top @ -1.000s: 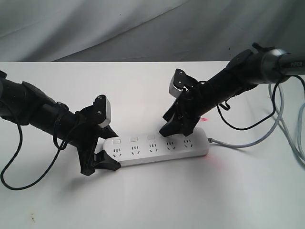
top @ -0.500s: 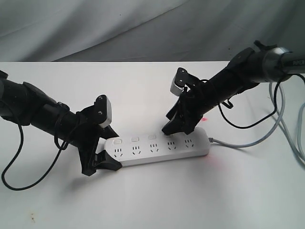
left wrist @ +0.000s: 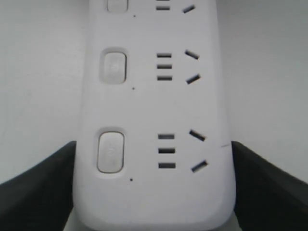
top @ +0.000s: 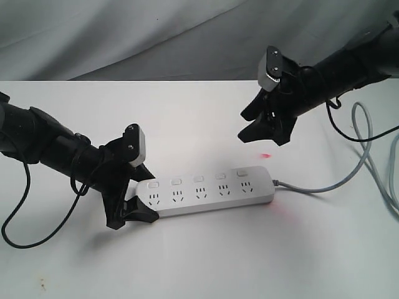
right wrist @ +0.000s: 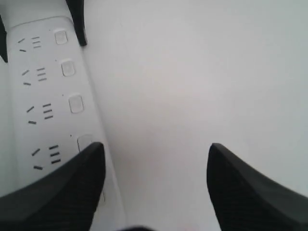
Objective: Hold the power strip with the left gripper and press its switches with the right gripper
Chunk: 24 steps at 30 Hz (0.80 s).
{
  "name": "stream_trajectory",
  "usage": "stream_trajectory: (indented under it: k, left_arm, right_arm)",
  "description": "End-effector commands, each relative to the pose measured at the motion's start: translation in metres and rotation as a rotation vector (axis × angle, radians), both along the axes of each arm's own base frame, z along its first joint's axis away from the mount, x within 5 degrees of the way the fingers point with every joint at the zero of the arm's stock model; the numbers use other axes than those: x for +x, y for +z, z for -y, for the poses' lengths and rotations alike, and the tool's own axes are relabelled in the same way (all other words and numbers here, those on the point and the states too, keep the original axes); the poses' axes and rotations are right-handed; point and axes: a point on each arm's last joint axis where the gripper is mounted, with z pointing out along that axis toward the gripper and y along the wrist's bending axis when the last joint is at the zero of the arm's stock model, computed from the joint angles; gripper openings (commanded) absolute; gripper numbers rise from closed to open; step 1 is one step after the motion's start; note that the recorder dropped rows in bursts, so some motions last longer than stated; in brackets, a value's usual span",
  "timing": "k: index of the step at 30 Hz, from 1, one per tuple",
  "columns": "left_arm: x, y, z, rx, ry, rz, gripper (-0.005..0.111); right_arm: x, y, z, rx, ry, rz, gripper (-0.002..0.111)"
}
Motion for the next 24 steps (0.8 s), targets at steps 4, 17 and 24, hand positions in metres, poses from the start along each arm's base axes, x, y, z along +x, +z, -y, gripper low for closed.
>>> stream_trajectory:
  k: [4,17,24]
  left_arm:
    - [0.001,0.002,0.002,-0.003,-0.007,0.009,0.0]
    - [0.001,0.002,0.002,-0.003,-0.007,0.009,0.0]
    - [0.001,0.002,0.002,-0.003,-0.007,0.009,0.0]
  right_arm:
    - [-0.005,-0.026,0.006,-0.021,-0.003,-0.051,0.057]
    - [-0.005,-0.062,0.002,-0.039,-0.007,-0.132,0.057]
    - [-0.003,-0.064,0.003,-0.049,-0.019,-0.12,0.057]
